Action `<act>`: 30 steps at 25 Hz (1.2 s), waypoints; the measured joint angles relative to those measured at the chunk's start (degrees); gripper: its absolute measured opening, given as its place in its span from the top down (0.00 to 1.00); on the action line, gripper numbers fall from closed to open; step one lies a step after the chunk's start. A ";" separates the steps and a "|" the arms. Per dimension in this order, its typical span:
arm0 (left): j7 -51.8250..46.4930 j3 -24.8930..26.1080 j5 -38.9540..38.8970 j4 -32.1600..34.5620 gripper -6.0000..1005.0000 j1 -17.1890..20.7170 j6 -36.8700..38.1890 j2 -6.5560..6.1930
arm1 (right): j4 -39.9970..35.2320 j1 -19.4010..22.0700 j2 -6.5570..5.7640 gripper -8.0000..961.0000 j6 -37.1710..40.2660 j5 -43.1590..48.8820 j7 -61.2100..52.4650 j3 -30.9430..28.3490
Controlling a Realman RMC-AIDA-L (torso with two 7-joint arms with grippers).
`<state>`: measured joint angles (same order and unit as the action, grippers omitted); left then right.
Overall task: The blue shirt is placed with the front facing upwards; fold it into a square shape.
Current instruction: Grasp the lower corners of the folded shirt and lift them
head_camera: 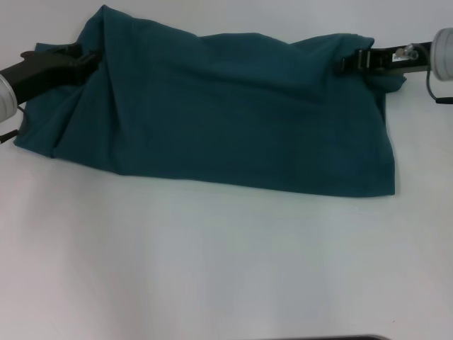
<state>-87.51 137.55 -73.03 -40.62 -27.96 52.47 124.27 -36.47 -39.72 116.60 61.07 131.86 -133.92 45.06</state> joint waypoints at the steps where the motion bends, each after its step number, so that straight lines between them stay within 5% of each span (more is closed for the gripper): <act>1: 0.12 -0.01 0.00 0.03 0.61 -0.06 0.00 0.00 | 0.00 -0.12 0.14 0.82 0.37 -0.13 -0.05 0.02; 12: 0.76 0.18 0.00 0.24 0.61 -0.01 -0.21 0.00 | -0.79 -0.33 0.60 0.94 3.06 -3.96 0.40 -0.43; 30: 0.83 0.02 -0.36 1.00 0.61 -0.40 -0.80 0.00 | 0.00 4.44 0.75 0.94 -6.28 -8.04 4.43 -1.67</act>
<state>-86.68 137.57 -73.39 -39.61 -28.36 51.67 124.27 -36.47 -35.28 117.35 54.79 123.83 -129.49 43.38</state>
